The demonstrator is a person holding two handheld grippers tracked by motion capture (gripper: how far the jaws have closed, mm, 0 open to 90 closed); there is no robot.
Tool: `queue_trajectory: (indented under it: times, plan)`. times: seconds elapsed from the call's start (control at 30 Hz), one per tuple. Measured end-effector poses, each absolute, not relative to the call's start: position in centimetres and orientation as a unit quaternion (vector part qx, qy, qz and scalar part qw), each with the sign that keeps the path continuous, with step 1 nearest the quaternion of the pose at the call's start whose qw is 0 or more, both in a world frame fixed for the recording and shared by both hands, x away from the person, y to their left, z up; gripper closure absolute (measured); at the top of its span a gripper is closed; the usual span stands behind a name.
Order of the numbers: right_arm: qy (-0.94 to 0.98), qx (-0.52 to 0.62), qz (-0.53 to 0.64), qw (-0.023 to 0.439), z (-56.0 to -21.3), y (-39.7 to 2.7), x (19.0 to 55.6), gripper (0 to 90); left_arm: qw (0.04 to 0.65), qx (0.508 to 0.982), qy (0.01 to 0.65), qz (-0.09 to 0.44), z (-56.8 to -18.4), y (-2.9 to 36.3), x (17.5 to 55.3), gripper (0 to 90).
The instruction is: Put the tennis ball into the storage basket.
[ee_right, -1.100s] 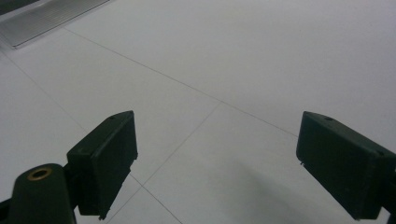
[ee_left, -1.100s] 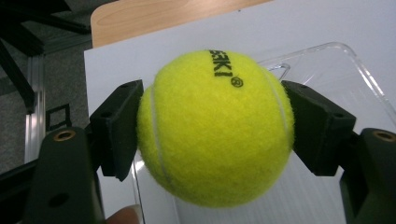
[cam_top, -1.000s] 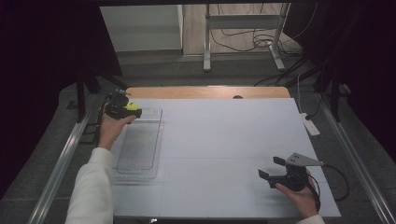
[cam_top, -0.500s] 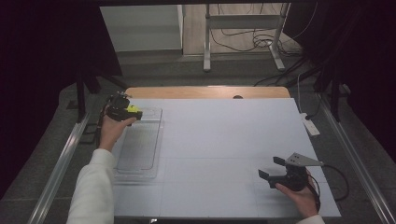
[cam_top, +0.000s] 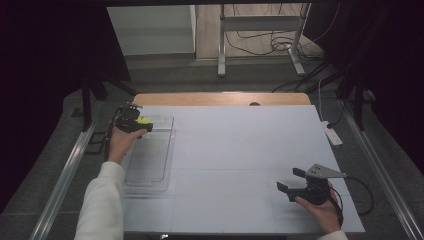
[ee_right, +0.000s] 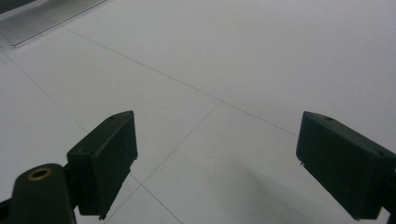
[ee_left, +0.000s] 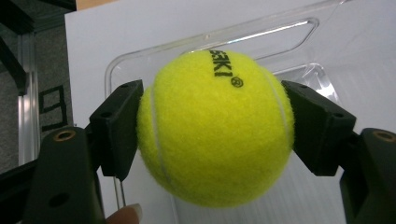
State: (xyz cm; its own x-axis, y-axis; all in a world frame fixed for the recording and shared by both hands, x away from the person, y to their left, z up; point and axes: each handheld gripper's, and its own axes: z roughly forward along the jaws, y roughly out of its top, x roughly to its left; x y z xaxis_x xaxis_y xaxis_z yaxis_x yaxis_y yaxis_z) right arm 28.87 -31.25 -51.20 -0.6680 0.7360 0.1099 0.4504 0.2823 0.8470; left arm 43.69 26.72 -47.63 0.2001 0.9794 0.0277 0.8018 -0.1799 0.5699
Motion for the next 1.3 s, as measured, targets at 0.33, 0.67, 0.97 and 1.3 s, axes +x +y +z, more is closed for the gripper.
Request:
queue_trajectory:
  times: [0.33, 0.67, 0.97, 1.3]
  plan:
    - [0.786, 0.377, 0.464, 0.154, -51.2, -31.3, 28.9, 12.8, 0.214, 0.747, 0.601, 0.187, -48.4, 26.7, 43.9, 26.5]
    - [0.787, 0.377, 0.463, 0.153, -51.2, -31.2, 28.9, 12.8, 0.206, 0.753, 0.6, 0.177, -49.2, 26.4, 43.9, 26.5]
    - [0.787, 0.377, 0.464, 0.153, -51.2, -31.2, 28.9, 12.8, 0.201, 0.76, 0.594, 0.172, -49.6, 26.1, 44.0, 26.4]
    - [0.788, 0.377, 0.463, 0.153, -51.3, -31.2, 28.9, 12.7, 0.19, 0.765, 0.591, 0.169, -50.1, 25.9, 44.1, 26.2]
